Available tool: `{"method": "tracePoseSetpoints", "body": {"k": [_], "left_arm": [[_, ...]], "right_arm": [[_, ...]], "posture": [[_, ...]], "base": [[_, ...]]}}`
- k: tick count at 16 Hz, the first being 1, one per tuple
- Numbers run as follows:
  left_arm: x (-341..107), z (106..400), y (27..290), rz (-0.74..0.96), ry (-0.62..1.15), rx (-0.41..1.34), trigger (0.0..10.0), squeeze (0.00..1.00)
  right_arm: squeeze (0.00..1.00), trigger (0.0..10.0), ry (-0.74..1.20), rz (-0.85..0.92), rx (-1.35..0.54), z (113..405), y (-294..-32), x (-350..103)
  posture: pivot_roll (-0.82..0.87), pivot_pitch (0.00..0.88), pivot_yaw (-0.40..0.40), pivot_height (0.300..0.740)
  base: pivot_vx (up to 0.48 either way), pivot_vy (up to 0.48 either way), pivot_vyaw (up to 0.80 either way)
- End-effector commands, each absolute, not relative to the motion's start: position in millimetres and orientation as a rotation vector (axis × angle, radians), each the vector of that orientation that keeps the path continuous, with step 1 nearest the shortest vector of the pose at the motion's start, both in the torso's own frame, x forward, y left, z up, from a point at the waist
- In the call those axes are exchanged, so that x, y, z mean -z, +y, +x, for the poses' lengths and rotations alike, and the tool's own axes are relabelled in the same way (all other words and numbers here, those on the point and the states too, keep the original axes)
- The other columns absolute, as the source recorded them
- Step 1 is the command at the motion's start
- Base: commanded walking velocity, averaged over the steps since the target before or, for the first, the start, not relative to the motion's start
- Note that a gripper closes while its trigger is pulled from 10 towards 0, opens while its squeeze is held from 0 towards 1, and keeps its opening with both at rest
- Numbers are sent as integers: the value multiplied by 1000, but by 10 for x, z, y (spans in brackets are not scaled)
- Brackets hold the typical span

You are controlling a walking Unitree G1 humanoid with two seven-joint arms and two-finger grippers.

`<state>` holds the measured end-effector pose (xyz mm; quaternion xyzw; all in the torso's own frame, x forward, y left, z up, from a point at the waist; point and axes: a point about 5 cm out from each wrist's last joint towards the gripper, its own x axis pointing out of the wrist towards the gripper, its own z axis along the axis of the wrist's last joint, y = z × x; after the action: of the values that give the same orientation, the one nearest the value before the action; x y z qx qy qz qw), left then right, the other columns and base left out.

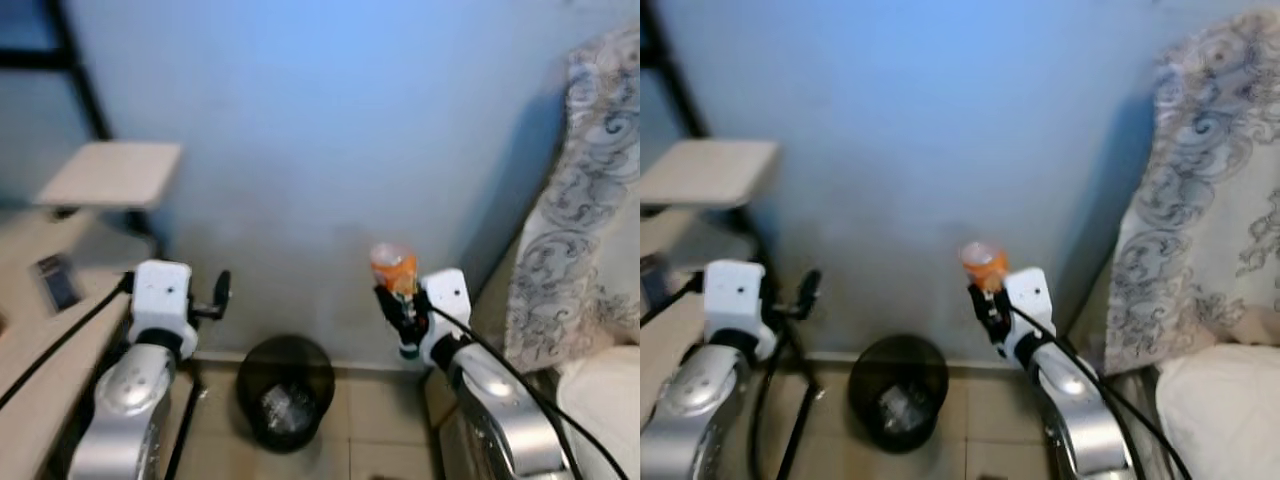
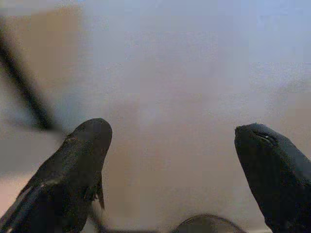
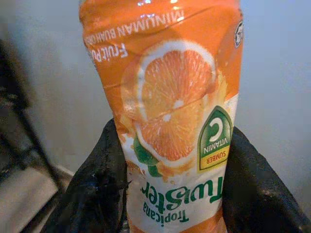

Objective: Clean up the room

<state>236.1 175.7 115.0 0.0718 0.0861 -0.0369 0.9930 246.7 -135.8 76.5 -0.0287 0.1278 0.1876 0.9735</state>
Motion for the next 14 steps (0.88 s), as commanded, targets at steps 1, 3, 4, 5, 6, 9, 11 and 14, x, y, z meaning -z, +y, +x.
{"method": "tracePoseSetpoints", "body": {"k": [1, 3, 4, 5, 6, 9, 11, 14], "left_arm": [[-1175, 2362, 1763, 165, 160, 78, 10000, 0], [-1166, 2366, 1774, 171, 164, 84, 10000, 0], [-1139, 2356, 1766, 179, 185, 120, 10000, 0], [-1102, 2336, 1747, 196, 214, 174, 10000, 0], [-1075, 2309, 1722, 223, 235, 239, 10000, 0], [-997, 2220, 1700, 299, 304, 386, 10000, 0], [-934, 2159, 1737, 354, 370, 486, 10000, 0], [-878, 2083, 1796, 404, 435, 574, 10000, 0]], "right_arm": [[0, 10000, 254, -60, -377, 2489, -1376, -773], [0, 10000, 277, -41, -398, 2514, -1370, -750], [0, 10000, 297, -49, -438, 2534, -1352, -718], [0, 10000, 337, -83, -492, 2555, -1324, -656], [0, 10000, 380, -100, -566, 2561, -1268, -594], [0, 10000, 475, -160, -780, 2541, -1074, -441], [0, 10000, 512, -169, -813, 2644, -910, -340], [0, 10000, 535, -195, -827, 2782, -710, -264]], "posture": [[-35, 13, 11, 740], [-38, 15, 19, 740], [-38, 18, 22, 740], [-36, 19, 22, 740], [-35, 21, 23, 740], [-31, 32, 14, 740], [-33, 54, 0, 740], [-30, 85, -14, 740]], "base": [[416, 0, 0], [360, 0, 0], [0, 0, 0], [0, 0, 0], [0, 0, 0], [0, 0, 0], [0, 0, 0], [0, 0, 0]]}}
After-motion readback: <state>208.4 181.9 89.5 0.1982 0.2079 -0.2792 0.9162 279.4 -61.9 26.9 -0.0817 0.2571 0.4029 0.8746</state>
